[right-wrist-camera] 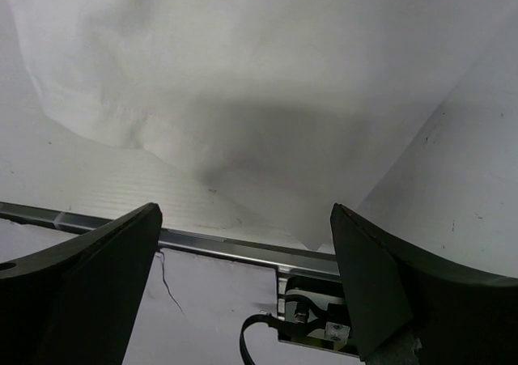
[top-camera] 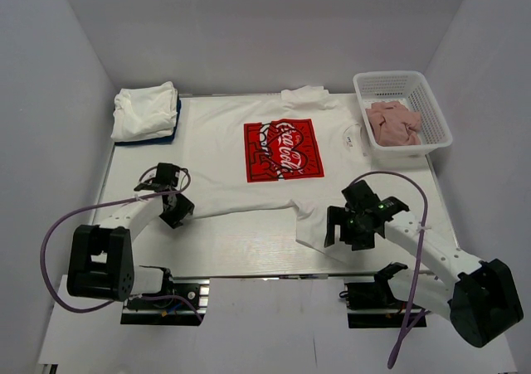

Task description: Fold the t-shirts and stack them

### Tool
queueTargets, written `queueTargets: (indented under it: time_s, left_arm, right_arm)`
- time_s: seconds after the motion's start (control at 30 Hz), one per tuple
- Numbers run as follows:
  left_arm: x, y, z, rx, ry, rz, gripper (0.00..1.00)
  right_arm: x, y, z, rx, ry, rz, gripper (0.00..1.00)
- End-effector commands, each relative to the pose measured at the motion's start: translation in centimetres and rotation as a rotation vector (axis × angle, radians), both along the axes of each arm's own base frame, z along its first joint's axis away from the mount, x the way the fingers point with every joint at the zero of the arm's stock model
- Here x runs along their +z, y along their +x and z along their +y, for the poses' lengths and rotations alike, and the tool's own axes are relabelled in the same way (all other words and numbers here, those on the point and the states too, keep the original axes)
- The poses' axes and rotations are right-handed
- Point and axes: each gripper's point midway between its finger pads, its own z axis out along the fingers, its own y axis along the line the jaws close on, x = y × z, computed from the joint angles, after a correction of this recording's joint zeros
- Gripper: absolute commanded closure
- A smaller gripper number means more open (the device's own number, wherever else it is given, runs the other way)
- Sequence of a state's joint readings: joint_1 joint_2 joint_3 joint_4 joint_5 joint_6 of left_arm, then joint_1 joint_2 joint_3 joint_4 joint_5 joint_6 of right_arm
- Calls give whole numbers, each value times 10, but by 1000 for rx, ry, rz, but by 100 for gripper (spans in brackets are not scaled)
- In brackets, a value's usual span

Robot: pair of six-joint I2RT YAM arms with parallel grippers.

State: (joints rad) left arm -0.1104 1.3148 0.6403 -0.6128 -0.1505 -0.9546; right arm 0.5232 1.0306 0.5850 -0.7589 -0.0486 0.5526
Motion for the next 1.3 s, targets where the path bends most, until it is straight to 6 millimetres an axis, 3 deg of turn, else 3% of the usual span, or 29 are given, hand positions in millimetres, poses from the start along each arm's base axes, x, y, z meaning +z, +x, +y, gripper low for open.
queueTargets:
  time_s: [0.0,0.07,0.1,0.17,0.2,0.23,0.47,0.6,0.73,0.83,0.87,0.93,0.97,1.0,1.13,1.17,1.2,1.23,1.27]
  left_arm:
    - [-10,4,0,11,-5,-4,49]
    - [-13,4,-5,3,-27,8,58]
    - [-18,-1,-4,3,-25,29,70]
    - [-18,-2,-6,0,-33,30,82]
    - [-18,-2,-5,-8,-30,31,96]
    - [-18,-2,-5,-8,-30,31,100]
    - [-8,5,-5,-38,-24,-9,100]
    - [-1,9,-6,-47,-22,-20,100]
    - [-1,9,-6,-47,-22,-20,100]
    - [1,8,-6,-47,-22,-20,100]
    - [0,5,-5,-46,-21,-7,100]
    - [7,7,-3,-43,-12,-12,100]
    - [8,4,-1,-39,0,-10,100]
    - [10,0,0,-39,2,13,100]
    - [18,-19,6,-32,29,60,100]
    - [19,-24,6,-41,32,73,100]
    - [22,-27,7,-41,32,72,100]
    - [20,-35,8,-41,34,91,100]
    - [18,-44,9,-41,36,116,100]
  right_arm:
    - [2,-3,1,17,-17,18,10]
    - [1,-8,-2,26,-31,27,10]
    - [1,-9,-2,21,-36,33,10]
    - [1,-12,-4,20,-51,36,10]
    - [-2,-16,-6,7,-61,59,10]
    - [-3,-18,-5,12,-60,66,10]
    - [-24,-19,-4,36,-124,130,10]
    - [-35,-21,-17,37,-227,136,10]
    - [-44,-7,-12,23,-242,94,11]
    - [-50,3,-11,31,-264,75,26]
    - [-50,2,-10,43,-264,80,46]
    - [-47,-2,-11,47,-267,97,69]
    - [-46,-8,-10,44,-254,117,89]
    - [-43,-11,-9,37,-244,115,98]
    - [-22,-42,3,67,-136,216,100]
    - [-7,-37,12,84,-100,184,100]
    - [-3,-38,12,90,-101,184,100]
    - [3,-53,3,101,-137,239,100]
    - [14,-49,7,107,-120,213,100]
